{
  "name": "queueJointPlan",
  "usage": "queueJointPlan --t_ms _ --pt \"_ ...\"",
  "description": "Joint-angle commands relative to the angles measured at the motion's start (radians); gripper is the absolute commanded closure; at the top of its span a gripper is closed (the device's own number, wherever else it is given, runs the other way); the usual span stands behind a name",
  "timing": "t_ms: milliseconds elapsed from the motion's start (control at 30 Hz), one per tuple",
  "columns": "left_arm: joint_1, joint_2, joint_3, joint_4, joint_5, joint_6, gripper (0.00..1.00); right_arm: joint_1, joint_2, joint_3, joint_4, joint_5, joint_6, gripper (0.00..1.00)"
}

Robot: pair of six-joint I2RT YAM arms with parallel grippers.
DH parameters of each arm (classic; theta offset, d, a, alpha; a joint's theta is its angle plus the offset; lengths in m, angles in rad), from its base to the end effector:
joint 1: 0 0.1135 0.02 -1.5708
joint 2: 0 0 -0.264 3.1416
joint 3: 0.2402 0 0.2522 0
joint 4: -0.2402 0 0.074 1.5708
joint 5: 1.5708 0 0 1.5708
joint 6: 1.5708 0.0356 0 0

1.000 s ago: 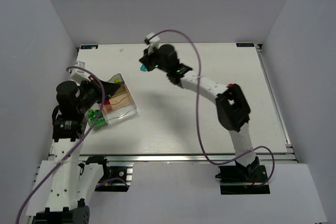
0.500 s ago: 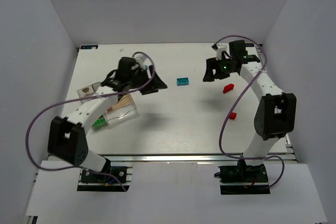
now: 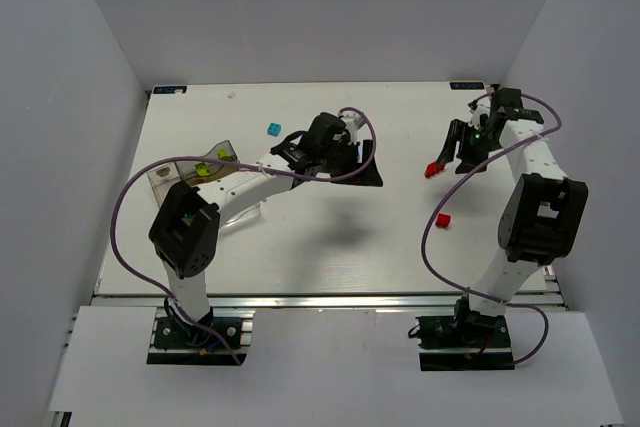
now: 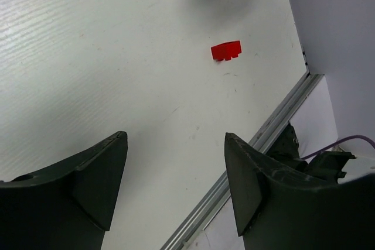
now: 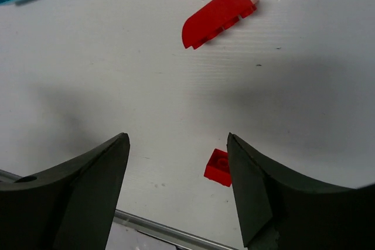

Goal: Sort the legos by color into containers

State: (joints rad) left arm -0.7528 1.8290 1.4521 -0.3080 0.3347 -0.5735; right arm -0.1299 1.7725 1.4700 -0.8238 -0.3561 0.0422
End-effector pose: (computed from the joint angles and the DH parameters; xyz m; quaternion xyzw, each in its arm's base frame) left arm 0.2990 -0.2961 0.2663 0.1509 0.8809 -0.3788 0.2404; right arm 0.3693 -0.0357 0.2595 0.0436 0.9598 0.1631 0.2243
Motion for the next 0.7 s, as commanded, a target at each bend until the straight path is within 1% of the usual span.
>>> queueJointPlan --t_ms 0,33,67,100,267,400,533,633,667 --pt "-0.009 -0.045 -0.01 0.046 -0.054 0.035 0.23 0.009 0.054 0.042 0.012 0.083 0.178 0.26" --pt "-0.01 -0.053 -0.021 0.052 -0.057 0.034 0.23 0.01 0.073 0.068 0.014 0.109 0.2 0.23" --pt "-0.01 -0.072 -0.042 0.061 -0.066 0.032 0.23 0.012 0.093 0.084 0.029 0.103 0.208 0.15" --pt "-0.02 -0.082 -0.051 0.064 -0.077 0.032 0.23 0.012 0.129 0.098 0.043 0.101 0.22 0.14" --pt "-0.029 -0.126 -0.078 0.066 -0.114 0.035 0.22 0.018 0.237 0.202 0.075 0.173 0.286 0.12" --pt "-0.029 -0.148 -0.11 0.079 -0.134 0.023 0.22 0.027 0.313 0.23 0.077 0.197 0.301 0.12" --pt "-0.039 -0.151 -0.108 0.058 -0.152 0.018 0.22 0.042 0.35 0.24 0.072 0.189 0.315 0.17" --pt "-0.039 -0.161 -0.107 0.046 -0.167 0.017 0.22 0.058 0.369 0.245 0.071 0.19 0.324 0.29" --pt "-0.039 -0.165 -0.108 0.041 -0.174 0.017 0.22 0.064 0.373 0.243 0.071 0.184 0.324 0.37"
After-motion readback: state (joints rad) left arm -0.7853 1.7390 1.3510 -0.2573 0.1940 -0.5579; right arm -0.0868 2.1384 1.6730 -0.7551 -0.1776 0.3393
